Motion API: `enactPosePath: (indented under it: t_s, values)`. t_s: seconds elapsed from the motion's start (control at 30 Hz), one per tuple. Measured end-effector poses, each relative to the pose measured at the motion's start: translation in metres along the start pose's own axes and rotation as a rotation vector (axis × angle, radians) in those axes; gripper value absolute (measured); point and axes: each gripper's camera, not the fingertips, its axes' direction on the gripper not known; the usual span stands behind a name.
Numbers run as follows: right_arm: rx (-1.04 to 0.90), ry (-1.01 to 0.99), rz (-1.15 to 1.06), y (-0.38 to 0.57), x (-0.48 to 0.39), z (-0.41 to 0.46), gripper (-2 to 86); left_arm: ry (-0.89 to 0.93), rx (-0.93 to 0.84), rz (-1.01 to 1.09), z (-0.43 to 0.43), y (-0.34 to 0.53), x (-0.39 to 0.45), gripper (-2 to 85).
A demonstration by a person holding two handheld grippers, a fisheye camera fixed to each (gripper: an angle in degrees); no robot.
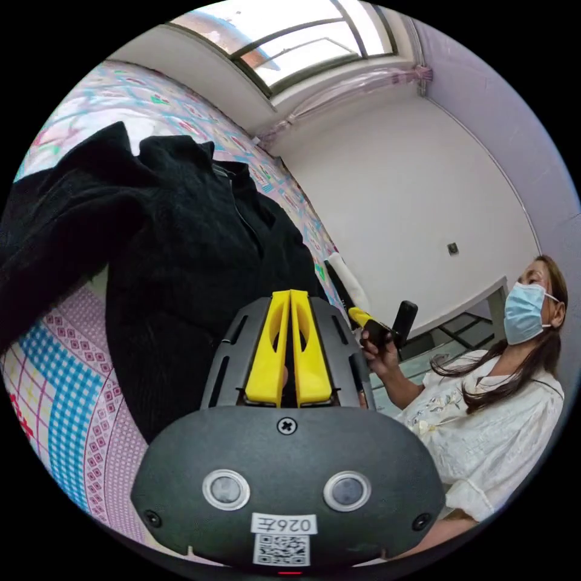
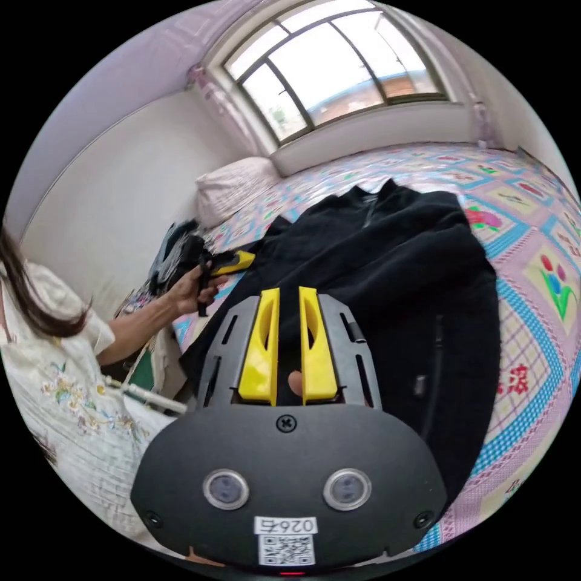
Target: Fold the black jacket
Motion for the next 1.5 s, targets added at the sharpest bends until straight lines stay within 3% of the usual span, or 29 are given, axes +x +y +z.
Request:
enactPosePath:
  t_s: [0.13,0.2,0.23,0.27,0.33,0.5,0.7,0.8,0.87,0.93,1.0,1.13,1.17,1.2,1.23,1.27,1.37,1.5]
  values:
    - [0.144,0.175,0.08,-0.042,0.077,-0.004,0.3,-0.068,-0.176,0.134,0.115,-0.068,0.049,-1.0]
    - [0.086,0.257,0.096,-0.054,0.116,0.019,-0.4,-0.207,-0.309,0.131,0.165,-0.081,0.052,-1.0]
    - [-0.064,0.312,0.098,-0.057,0.144,0.046,-0.6,-0.264,-0.417,0.104,0.194,-0.084,0.046,-1.0]
    - [-0.267,0.286,0.132,-0.055,0.173,0.07,-0.7,-0.206,-0.383,0.089,0.195,-0.087,0.047,-1.0]
    - [-0.166,0.185,0.206,-0.051,0.192,0.045,-0.7,-0.202,-0.353,0.031,0.197,-0.101,0.055,-1.0]
    - [-0.018,0.252,0.308,-0.046,0.229,0.004,1.1,-0.191,-0.16,0.091,0.217,-0.171,0.09,-0.9]
    - [0.06,0.181,0.493,-0.071,0.32,0.016,12.3,-0.246,-0.23,0.222,0.342,-0.29,0.132,-1.0]
    - [-0.093,-0.047,0.49,-0.09,0.361,0.065,3.9,-0.335,-0.294,0.22,0.42,-0.323,0.136,-1.0]
    - [-0.088,0.087,0.408,-0.096,0.354,0.046,0.3,-0.398,-0.404,0.235,0.465,-0.331,0.143,-1.0]
    - [-0.078,0.229,0.362,-0.089,0.346,0.022,-0.1,-0.488,-0.438,0.397,0.492,-0.334,0.176,-1.0]
    - [-0.066,0.38,0.392,-0.073,0.353,0.01,0.1,-0.519,-0.446,0.427,0.489,-0.344,0.189,-1.0]
    - [0.09,0.069,0.429,-0.053,0.373,-0.007,2.7,-0.413,-0.124,0.443,0.442,-0.371,0.213,-1.0]
    - [0.123,0.039,0.384,-0.055,0.368,-0.001,2.2,-0.436,-0.149,0.441,0.451,-0.375,0.21,-1.0]
    - [0.108,0.04,0.36,-0.057,0.366,0.007,1.6,-0.453,-0.335,0.387,0.481,-0.388,0.197,-1.0]
    - [0.004,0.078,0.308,-0.065,0.364,0.032,0.2,-0.397,-0.428,0.342,0.491,-0.403,0.191,-1.0]
    - [-0.136,0.142,0.281,-0.068,0.369,0.061,-0.2,-0.383,-0.396,0.329,0.483,-0.409,0.194,-1.0]
    - [-0.066,0.156,0.277,-0.065,0.363,0.052,-0.8,-0.313,-0.281,0.328,0.424,-0.428,0.222,-0.9]
    - [0.065,0.221,0.197,-0.059,0.324,0.02,-0.9,-0.197,-0.025,0.292,0.271,-0.398,0.256,-0.8]
